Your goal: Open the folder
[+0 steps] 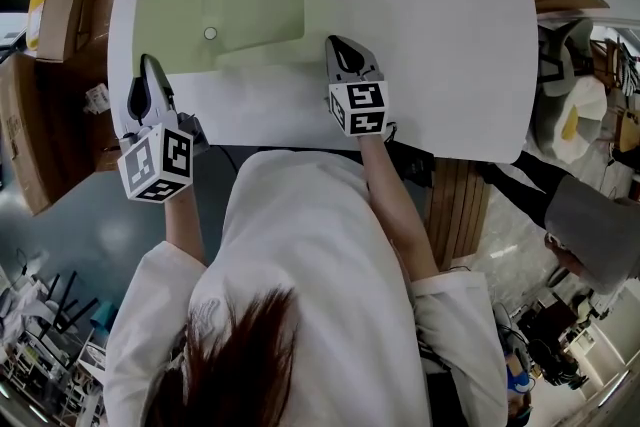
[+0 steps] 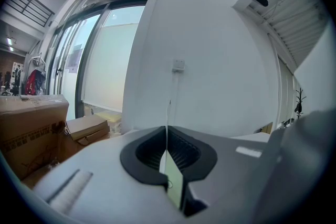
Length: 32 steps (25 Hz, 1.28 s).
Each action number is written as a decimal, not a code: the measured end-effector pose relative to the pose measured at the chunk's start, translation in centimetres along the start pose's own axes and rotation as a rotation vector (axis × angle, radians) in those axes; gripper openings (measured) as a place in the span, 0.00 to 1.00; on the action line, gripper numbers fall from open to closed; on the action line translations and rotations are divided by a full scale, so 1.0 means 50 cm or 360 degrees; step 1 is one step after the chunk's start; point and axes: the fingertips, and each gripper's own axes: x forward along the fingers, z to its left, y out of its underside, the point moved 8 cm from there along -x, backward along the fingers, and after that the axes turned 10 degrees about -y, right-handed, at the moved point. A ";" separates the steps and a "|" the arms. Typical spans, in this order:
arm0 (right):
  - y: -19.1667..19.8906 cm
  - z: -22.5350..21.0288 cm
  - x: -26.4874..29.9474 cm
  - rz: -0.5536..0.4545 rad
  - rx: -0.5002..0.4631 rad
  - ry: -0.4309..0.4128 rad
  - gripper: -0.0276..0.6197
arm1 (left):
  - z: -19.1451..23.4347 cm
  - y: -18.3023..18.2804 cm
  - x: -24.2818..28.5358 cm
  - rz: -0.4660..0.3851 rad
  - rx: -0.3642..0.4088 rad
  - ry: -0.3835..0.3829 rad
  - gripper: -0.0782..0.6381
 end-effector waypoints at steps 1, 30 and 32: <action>0.000 -0.001 0.000 -0.0001 0.0001 0.0001 0.05 | -0.001 0.000 0.000 0.0000 -0.0001 0.0000 0.12; 0.001 0.000 -0.002 -0.0006 0.0006 0.0005 0.05 | -0.002 0.002 -0.002 0.0000 -0.0004 0.0002 0.13; 0.003 -0.001 -0.001 -0.0006 0.0006 0.0004 0.05 | -0.002 0.003 -0.001 0.0000 -0.0005 0.0002 0.13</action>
